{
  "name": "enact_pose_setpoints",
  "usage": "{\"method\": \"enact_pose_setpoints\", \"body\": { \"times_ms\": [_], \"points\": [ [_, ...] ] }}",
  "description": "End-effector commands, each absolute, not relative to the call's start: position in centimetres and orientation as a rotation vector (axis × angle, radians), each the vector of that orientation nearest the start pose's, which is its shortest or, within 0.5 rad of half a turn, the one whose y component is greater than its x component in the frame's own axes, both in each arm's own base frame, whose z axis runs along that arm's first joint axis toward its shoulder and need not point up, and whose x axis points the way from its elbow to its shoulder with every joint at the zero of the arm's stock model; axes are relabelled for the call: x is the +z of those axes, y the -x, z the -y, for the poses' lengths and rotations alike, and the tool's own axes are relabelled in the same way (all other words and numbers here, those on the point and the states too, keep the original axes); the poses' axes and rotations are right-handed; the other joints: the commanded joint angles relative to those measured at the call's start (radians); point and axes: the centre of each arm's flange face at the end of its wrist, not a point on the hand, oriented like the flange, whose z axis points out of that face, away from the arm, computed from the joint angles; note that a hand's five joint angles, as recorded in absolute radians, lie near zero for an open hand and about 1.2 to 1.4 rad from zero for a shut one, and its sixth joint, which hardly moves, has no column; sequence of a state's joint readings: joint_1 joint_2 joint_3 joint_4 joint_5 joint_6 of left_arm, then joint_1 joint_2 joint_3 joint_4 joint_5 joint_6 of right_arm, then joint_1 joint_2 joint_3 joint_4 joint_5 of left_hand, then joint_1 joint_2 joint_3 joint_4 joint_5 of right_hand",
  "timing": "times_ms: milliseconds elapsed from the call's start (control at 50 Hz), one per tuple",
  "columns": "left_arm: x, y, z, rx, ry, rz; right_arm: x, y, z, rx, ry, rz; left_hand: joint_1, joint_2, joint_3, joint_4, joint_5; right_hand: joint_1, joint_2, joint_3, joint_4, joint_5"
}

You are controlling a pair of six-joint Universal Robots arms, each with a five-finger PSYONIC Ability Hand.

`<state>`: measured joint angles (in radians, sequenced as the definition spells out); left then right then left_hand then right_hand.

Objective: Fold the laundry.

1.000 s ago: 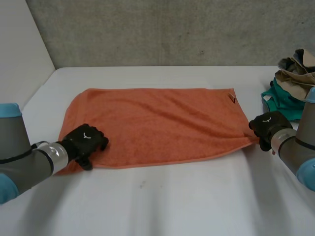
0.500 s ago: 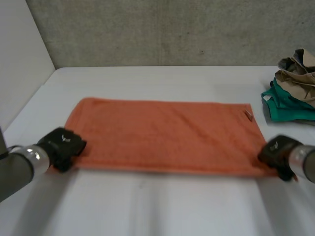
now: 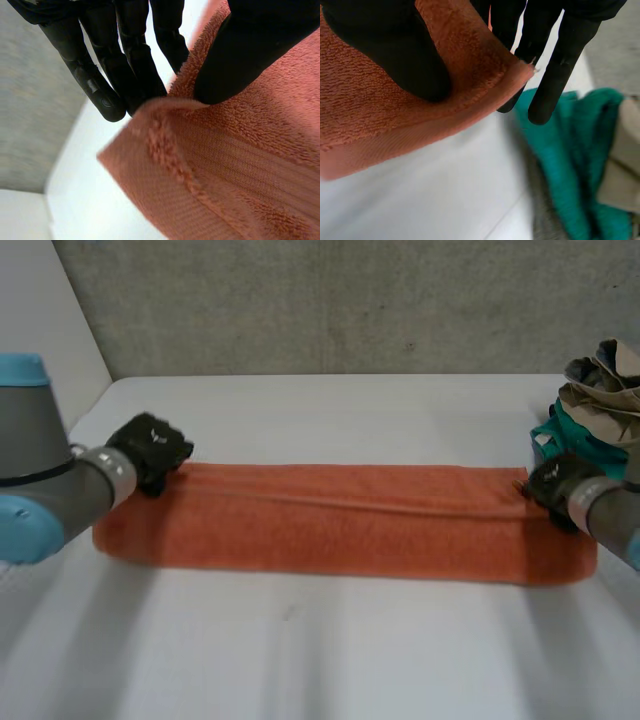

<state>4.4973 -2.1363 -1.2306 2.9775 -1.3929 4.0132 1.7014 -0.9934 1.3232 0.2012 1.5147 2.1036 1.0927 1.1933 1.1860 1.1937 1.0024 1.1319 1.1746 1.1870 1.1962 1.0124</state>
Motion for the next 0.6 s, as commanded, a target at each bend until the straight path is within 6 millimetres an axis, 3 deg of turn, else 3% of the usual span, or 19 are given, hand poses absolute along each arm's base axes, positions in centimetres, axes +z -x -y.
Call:
{"method": "enact_pose_setpoints", "body": {
  "times_ms": [20,140,160,180,200,220,320,400,460,520,600],
  "points": [
    [18.8,25.1,39.3,-1.692,-1.308,-1.898,16.6,-19.9,39.3,-2.015,1.603,-2.5,0.304,0.203,0.21,0.203,0.219,0.264,0.222,0.209,0.2,0.209],
    [18.5,26.3,41.3,-1.718,-1.243,-1.858,16.2,-21.2,42.7,-2.302,1.541,-2.362,0.304,0.203,0.21,0.203,0.219,0.264,0.222,0.209,0.2,0.209],
    [18.4,26.6,41.4,-1.724,-1.244,-1.856,15.8,-21.4,43.1,-2.319,1.542,-2.351,0.304,0.203,0.21,0.203,0.219,0.168,0.125,0.113,0.104,0.113],
    [18.5,27.2,41.6,-1.744,-1.25,-1.853,15.2,-21.8,43.7,-2.347,1.552,-2.332,-0.176,-0.276,-0.269,-0.277,-0.26,-0.58,-0.623,-0.635,-0.644,-0.635],
    [18.6,27.5,41.5,-1.749,-1.253,-1.853,14.8,-22.2,43.8,-2.348,1.566,-2.329,-0.602,-0.702,-0.695,-0.703,-0.686,-0.942,-0.985,-0.997,-1.006,-0.997],
    [18.4,27.8,41.5,-1.751,-1.259,-1.857,14.4,-22.4,43.9,-2.349,1.573,-2.33,-0.918,-1.019,-1.011,-1.019,-1.002,-0.957,-1.0,-1.013,-1.022,-1.012],
    [20.3,29.1,40.8,-1.818,-1.221,-1.865,14.7,-23.2,44.2,-2.393,1.547,-2.304,-0.918,-1.019,-1.011,-1.019,-1.002,-0.957,-1.0,-1.013,-1.022,-1.012],
    [23.0,28.5,40.1,-1.871,-1.073,-1.918,16.8,-23.2,43.6,-2.424,1.374,-2.3,-0.918,-1.019,-1.011,-1.019,-1.002,-0.957,-1.0,-1.013,-1.022,-1.012],
    [23.6,28.1,39.3,-1.879,-1.024,-1.97,18.7,-22.5,42.6,-2.423,1.188,-2.316,-0.918,-1.019,-1.011,-1.019,-1.002,-0.957,-1.0,-1.013,-1.022,-1.012],
    [24.1,27.6,38.0,-1.891,-1.002,-2.035,19.8,-21.7,41.1,-2.355,1.071,-2.35,-0.918,-1.019,-1.011,-1.019,-1.002,-0.957,-1.0,-1.013,-1.022,-1.012],
    [23.8,27.5,36.3,-1.921,-1.027,-2.105,19.4,-20.5,38.0,-2.097,1.117,-2.495,-0.918,-1.019,-1.011,-1.019,-1.002,-0.957,-1.0,-1.013,-1.022,-1.012]
  ]
}}
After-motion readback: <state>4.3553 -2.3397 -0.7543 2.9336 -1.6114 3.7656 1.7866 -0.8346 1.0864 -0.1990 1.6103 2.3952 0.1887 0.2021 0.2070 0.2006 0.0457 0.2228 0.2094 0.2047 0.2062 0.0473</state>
